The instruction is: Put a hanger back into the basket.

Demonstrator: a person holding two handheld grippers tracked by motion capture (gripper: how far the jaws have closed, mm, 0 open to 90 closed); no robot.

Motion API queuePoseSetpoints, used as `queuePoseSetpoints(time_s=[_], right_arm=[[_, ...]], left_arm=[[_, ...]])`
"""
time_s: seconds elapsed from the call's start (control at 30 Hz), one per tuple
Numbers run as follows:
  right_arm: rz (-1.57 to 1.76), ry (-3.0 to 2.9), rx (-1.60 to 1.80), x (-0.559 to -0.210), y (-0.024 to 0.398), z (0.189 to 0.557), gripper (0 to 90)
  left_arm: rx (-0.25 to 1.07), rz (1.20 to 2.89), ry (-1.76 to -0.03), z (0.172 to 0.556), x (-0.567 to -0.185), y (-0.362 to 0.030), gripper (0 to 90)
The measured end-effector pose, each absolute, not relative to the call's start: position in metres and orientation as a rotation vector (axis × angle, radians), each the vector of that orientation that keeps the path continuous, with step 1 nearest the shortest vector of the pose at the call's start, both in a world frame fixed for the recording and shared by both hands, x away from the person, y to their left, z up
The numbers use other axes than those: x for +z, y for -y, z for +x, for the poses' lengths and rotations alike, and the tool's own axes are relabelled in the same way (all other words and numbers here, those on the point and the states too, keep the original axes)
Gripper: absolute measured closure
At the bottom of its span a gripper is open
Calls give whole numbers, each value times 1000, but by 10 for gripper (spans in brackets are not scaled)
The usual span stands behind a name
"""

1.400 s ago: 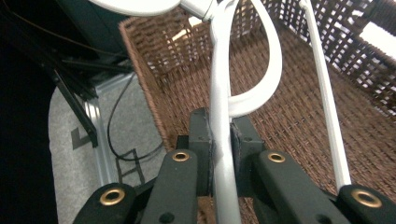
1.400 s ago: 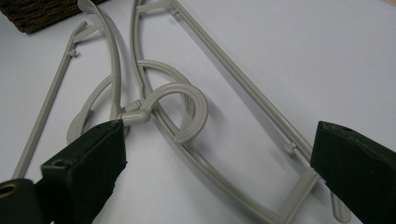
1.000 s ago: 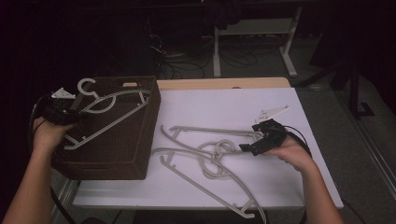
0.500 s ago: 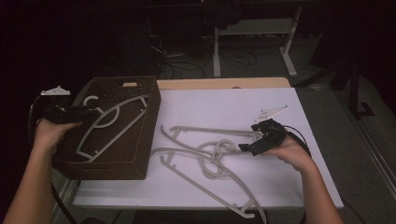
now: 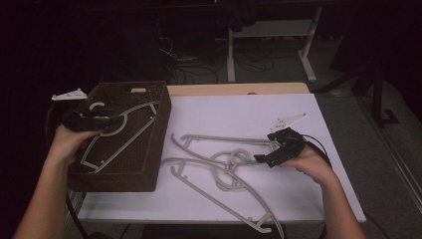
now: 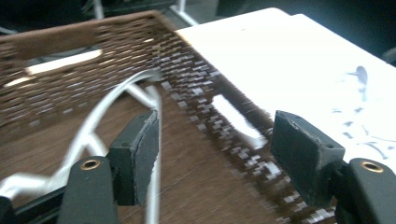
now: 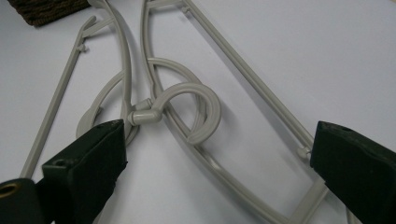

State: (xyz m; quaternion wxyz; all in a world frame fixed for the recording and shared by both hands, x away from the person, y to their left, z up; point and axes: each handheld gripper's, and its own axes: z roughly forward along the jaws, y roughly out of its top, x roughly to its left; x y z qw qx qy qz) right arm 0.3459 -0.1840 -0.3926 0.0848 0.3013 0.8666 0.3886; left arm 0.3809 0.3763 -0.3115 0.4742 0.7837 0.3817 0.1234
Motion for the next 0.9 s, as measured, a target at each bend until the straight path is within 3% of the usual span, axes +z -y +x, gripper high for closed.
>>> queuePoseSetpoints(time_s=[0.4, 0.63, 0.9], right_arm=[[899, -2593, 1145, -397, 179, 340, 33], [938, -2594, 1132, -402, 175, 331, 55], [974, -2630, 1111, -412, 169, 317, 137]], left_arm=[[214, 1937, -741, 367, -309, -292, 131], [135, 1933, -638, 354, -321, -241, 103], [85, 1971, -580, 347, -339, -211, 104]])
